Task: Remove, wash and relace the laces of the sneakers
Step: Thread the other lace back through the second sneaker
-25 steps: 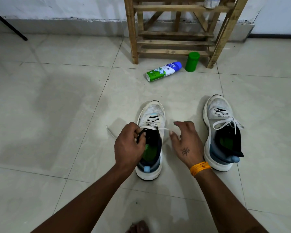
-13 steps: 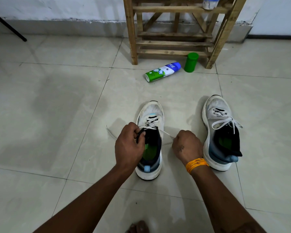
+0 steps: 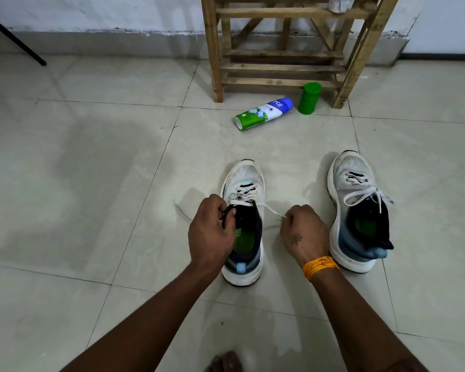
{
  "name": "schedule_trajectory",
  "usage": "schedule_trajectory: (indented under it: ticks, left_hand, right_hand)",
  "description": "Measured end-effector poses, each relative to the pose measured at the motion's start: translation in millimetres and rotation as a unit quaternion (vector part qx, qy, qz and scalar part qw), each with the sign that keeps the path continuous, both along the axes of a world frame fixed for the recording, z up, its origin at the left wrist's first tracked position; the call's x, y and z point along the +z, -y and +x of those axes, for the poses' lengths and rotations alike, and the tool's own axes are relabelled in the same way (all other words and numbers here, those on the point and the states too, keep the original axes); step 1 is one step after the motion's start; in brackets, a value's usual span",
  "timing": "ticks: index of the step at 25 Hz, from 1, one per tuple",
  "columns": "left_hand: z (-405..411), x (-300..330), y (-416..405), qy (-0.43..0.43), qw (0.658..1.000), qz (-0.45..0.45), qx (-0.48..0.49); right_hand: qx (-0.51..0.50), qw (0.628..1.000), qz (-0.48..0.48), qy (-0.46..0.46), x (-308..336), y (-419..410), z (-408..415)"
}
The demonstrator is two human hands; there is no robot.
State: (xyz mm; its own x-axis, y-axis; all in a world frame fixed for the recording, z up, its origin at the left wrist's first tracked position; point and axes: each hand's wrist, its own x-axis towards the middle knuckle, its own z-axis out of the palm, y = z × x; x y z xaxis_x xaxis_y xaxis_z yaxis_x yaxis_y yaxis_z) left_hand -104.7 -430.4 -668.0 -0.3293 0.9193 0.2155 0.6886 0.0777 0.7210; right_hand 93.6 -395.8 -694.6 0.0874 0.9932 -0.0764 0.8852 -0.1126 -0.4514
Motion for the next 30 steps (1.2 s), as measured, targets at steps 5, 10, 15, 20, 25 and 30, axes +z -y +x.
schedule_trajectory:
  ticks: [5,10,15,20,25,30]
  left_hand:
    - [1,-1,0,-0.007,1.000,0.010,-0.003]
    - [0,-1,0,-0.002,1.000,0.009,0.002]
    - [1,0,1,-0.008,1.000,0.012,0.001]
    - [1,-2,1,-0.009,1.000,0.012,0.003]
    - [3,-3,-2,-0.007,1.000,0.015,0.006]
    - [4,-2,-8,-0.014,1.000,0.018,-0.003]
  right_hand:
    - [0.114,0.972,0.127,-0.159,15,-1,-31]
    - [-0.065,0.997,0.034,-0.037,-7,-3,-1]
    - [0.087,0.980,0.081,-0.158,14,-7,-20]
    - [0.006,0.981,0.095,-0.167,6,-11,-16]
    - [-0.007,0.975,0.061,-0.213,13,-9,-29]
    - [-0.088,0.905,-0.015,-0.417,31,-10,-30]
